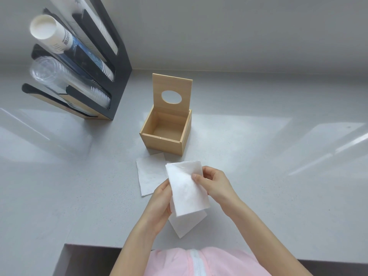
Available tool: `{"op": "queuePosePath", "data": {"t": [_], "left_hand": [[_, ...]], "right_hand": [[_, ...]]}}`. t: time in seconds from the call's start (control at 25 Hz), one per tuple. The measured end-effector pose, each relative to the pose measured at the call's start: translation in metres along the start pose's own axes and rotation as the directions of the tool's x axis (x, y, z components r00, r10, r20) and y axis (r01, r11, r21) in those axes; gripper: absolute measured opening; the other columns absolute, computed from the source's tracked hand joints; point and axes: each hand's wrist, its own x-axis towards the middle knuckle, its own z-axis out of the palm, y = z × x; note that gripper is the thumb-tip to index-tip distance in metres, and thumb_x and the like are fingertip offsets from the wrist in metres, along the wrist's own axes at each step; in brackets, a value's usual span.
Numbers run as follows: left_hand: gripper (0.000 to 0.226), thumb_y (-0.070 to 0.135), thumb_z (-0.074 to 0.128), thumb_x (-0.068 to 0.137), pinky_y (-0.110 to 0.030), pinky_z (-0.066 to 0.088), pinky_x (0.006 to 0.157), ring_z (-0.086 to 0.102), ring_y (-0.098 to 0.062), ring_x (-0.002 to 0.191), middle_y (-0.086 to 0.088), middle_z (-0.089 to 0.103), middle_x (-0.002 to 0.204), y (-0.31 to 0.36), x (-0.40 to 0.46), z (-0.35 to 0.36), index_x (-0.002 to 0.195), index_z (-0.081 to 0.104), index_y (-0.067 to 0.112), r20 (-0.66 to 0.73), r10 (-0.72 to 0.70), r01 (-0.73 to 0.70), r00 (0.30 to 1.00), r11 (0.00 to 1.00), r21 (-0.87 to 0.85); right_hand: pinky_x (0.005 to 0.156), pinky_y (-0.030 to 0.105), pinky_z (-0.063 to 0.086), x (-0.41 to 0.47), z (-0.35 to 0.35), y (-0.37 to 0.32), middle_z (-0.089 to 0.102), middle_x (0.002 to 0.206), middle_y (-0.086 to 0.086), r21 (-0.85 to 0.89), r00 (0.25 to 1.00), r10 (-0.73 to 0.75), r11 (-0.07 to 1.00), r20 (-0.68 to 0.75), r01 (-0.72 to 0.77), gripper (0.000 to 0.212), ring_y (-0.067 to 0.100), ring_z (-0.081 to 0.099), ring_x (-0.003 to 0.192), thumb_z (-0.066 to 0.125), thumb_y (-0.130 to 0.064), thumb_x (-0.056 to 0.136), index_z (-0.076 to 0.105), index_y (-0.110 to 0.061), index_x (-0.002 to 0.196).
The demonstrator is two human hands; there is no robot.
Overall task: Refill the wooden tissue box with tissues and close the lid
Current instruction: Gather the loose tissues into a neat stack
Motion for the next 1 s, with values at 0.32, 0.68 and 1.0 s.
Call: {"op": "queuePosePath", "data": {"t": [0.32,0.68,1.0], "left_hand": [[0.039,0.031,0.034,0.097,-0.035,0.05,0.084,0.065,-0.02,0.106,-0.004,0.071,0.113,0.003,-0.003,-0.018,0.115,0.065,0.016,0.009,-0.035,0.036,0.999,0.999,-0.015],[0.031,0.022,0.042,0.096,-0.036,0.052,0.083,0.065,-0.025,0.104,-0.011,0.068,0.115,0.004,-0.005,-0.045,0.118,0.06,0.01,0.015,-0.059,0.058,0.998,0.997,0.06],[0.021,0.006,0.042,0.095,-0.02,0.056,0.062,0.069,-0.004,0.069,-0.001,0.069,0.094,0.005,-0.002,-0.059,0.103,0.06,0.012,-0.067,0.008,-0.006,0.998,0.999,0.038]], "right_hand": [[0.075,0.03,0.047,0.004,0.03,0.008,0.067,0.09,0.0,-0.092,0.975,0.007,0.995,-0.22,-0.028,0.014,0.018,0.06,0.085,0.056,-0.02,0.085,0.067,-0.012,0.091],[0.079,0.035,0.049,0.002,0.057,0.011,0.067,0.089,0.002,-0.157,0.953,-0.021,0.987,-0.302,-0.028,0.018,0.021,0.062,0.088,0.058,-0.025,0.085,0.068,-0.013,0.092],[0.087,0.033,0.048,0.004,0.044,0.021,0.066,0.098,0.001,-0.278,0.963,-0.021,0.959,-0.27,-0.058,0.025,0.016,0.061,0.091,0.056,-0.032,0.088,0.064,-0.016,0.105]]}}
